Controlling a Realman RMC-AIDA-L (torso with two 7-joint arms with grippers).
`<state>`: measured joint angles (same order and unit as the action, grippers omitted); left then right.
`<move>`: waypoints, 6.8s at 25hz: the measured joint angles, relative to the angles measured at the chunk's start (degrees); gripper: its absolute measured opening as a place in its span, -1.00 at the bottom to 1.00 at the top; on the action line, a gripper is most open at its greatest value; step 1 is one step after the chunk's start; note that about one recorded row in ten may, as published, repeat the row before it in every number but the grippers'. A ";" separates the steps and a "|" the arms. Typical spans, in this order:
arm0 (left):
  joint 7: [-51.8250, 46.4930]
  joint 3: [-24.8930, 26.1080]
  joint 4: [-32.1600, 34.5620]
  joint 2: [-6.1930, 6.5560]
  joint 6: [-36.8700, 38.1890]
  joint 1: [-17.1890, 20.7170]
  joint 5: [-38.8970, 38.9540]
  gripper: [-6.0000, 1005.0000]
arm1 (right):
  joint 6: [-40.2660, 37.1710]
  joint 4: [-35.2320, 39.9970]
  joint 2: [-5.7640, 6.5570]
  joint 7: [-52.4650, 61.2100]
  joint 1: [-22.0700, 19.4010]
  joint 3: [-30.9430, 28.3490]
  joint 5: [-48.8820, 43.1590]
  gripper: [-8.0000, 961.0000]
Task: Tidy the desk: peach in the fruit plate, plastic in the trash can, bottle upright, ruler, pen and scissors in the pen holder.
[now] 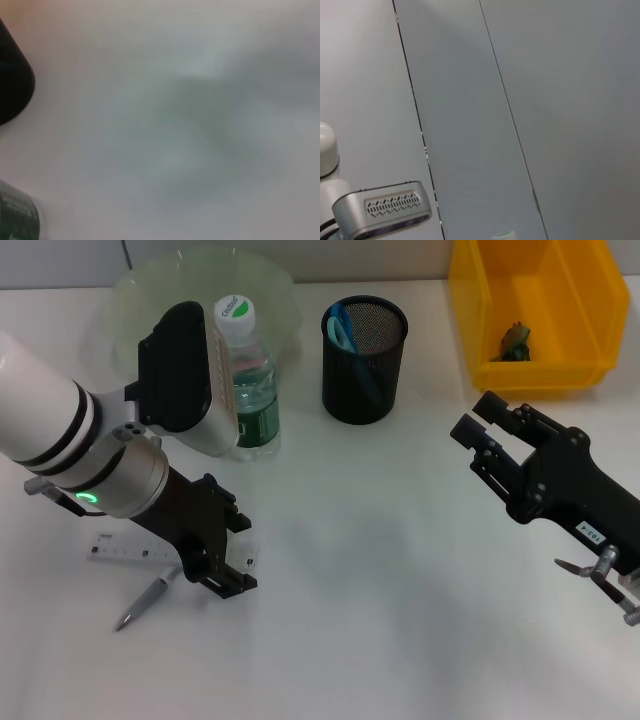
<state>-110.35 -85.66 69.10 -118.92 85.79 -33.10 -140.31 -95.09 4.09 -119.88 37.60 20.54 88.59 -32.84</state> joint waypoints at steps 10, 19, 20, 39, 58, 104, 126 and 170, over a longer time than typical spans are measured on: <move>0.19 -0.04 -2.46 0.00 -1.67 -0.81 -0.56 0.44 | 0.86 0.04 0.00 0.67 0.87 0.00 0.24 -0.16; 0.30 -0.03 -5.03 0.00 -2.23 -2.22 -1.29 0.44 | 1.44 0.03 0.00 1.33 1.49 -0.29 0.40 -0.16; 0.31 -0.04 -5.34 0.00 -2.25 -2.38 -1.30 0.44 | 1.49 0.03 0.00 1.33 1.51 -0.35 0.43 -0.16; 0.92 -0.42 -5.59 0.00 -1.98 -2.76 -2.00 -0.22 | 2.74 0.13 0.00 2.12 2.42 -0.46 0.50 -0.16; -1.20 7.13 18.23 0.31 4.40 4.12 5.91 -0.19 | 3.39 -0.25 0.01 2.12 2.11 -0.96 0.74 -0.16; 29.05 29.09 -20.43 0.74 20.40 6.58 54.13 -0.11 | 0.93 23.86 3.10 27.58 4.45 -1.08 -30.93 0.57; 30.15 29.07 -23.58 0.50 20.53 6.06 54.82 -0.07 | 5.20 28.52 0.48 27.95 5.82 -3.72 -31.15 0.72; 30.19 29.06 -23.57 0.53 20.56 5.67 55.16 0.01 | 6.52 23.45 0.10 27.82 9.48 -0.59 -30.60 0.16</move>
<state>-80.16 -56.60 45.53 -118.39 106.34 -27.42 -85.15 -88.57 27.54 -119.79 65.42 30.02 88.00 -63.43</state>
